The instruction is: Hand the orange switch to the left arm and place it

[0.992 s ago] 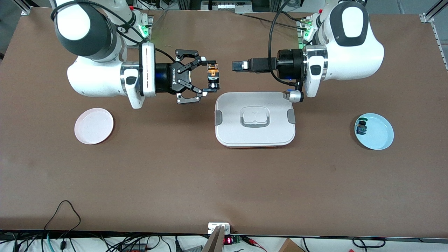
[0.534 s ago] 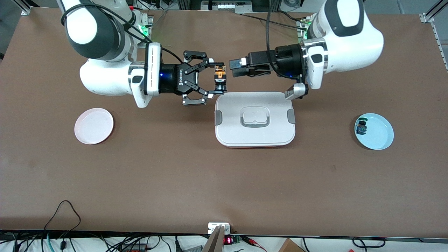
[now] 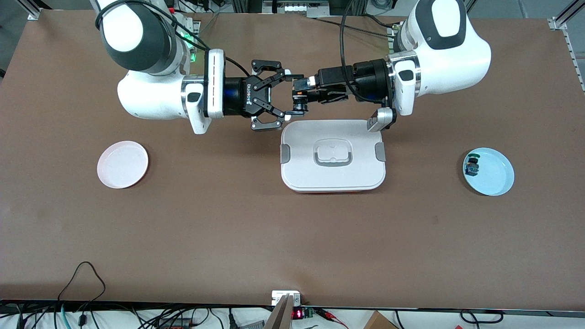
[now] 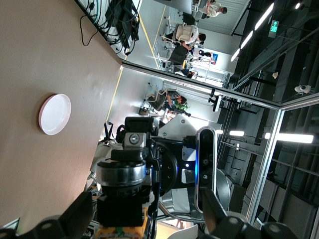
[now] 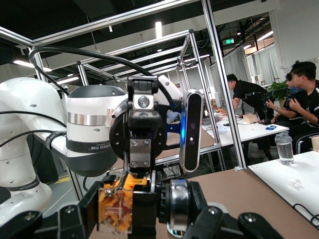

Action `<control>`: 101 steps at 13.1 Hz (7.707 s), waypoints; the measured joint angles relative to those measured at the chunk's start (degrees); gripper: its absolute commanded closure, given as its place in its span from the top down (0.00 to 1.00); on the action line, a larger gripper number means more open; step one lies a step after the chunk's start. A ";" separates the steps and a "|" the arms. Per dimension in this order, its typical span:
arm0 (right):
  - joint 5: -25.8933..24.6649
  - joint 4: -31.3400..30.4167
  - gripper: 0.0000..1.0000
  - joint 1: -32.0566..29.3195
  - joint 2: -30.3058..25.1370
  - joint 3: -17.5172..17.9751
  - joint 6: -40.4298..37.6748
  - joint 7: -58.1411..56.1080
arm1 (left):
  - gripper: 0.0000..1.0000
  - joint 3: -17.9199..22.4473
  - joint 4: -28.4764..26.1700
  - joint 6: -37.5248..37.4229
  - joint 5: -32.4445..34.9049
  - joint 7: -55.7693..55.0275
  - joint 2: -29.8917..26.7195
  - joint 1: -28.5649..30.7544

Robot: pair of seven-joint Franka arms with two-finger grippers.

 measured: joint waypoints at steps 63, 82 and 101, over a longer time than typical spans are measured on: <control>-68.93 -3.97 1.00 -6.78 -5.31 -19.16 -21.87 79.15 | 0.00 1.86 5.08 -20.36 108.83 9.63 28.68 44.30; -101.38 2.48 1.00 -19.08 -7.03 -14.89 -17.37 94.35 | 1.00 4.44 6.47 -11.67 127.79 -1.13 36.90 39.70; -101.22 5.33 1.00 -19.33 -10.83 -14.04 -24.99 98.43 | 1.00 -11.03 24.96 -36.61 116.85 2.33 23.85 40.49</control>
